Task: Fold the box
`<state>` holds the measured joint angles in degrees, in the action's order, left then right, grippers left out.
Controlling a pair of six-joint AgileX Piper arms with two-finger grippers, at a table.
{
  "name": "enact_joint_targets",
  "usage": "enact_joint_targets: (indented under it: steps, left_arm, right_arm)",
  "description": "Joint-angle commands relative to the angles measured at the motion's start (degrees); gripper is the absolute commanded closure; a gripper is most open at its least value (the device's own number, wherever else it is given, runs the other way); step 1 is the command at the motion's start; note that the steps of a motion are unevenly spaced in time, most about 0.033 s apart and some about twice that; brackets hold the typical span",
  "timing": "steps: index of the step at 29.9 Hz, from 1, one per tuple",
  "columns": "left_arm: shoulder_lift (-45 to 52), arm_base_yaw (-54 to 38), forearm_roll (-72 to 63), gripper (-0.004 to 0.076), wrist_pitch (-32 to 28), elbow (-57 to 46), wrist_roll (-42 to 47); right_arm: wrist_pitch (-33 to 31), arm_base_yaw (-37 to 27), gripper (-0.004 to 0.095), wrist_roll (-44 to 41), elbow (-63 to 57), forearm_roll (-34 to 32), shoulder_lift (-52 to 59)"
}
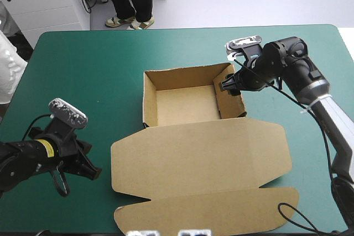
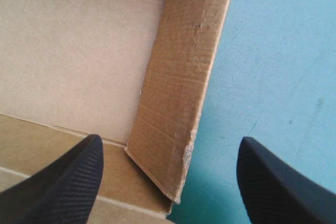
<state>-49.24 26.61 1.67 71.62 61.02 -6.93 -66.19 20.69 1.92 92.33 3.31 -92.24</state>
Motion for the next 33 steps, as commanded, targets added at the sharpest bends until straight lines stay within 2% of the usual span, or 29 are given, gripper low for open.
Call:
enact_joint_targets:
  steps: [1, 9, 15, 18, 25, 26, 33]
  left_arm:
    - [2.95, 0.22, -0.32, 0.0731, -3.97, -3.49, 1.76]
    - [6.90, 0.22, -0.22, 0.0731, -5.62, -11.72, 4.51]
    - [7.41, 0.22, -0.22, 0.0731, -5.62, -13.48, 5.05]
    - [7.41, 0.22, -0.22, 0.0731, -5.71, -13.48, 5.16]
    - [7.41, 0.22, -0.22, 0.0731, -6.97, -13.48, 5.16]
    - [7.41, 0.22, -0.22, 0.0731, -7.09, -13.48, 5.16]
    - [7.41, 0.22, 0.01, 0.0731, -9.46, -13.48, 5.16]
  right_arm:
    - [2.95, -0.19, 0.0260, 0.62, 1.74, -0.40, -0.23]
    - [7.23, -0.19, 0.0260, 0.62, 1.74, -1.84, -7.23]
    - [9.33, -0.27, 0.0273, 0.51, 1.74, -2.06, -12.39]
    - [9.42, -0.32, 0.0405, 0.38, 1.74, -1.43, -13.69]
    - [9.42, -1.04, 0.0897, 0.17, 1.74, -1.54, -13.97]
    - [9.42, -1.26, 0.0927, 0.17, 1.74, -1.54, -13.97]
    - [9.32, -4.38, 0.0927, 0.88, 1.85, -1.40, -13.55]
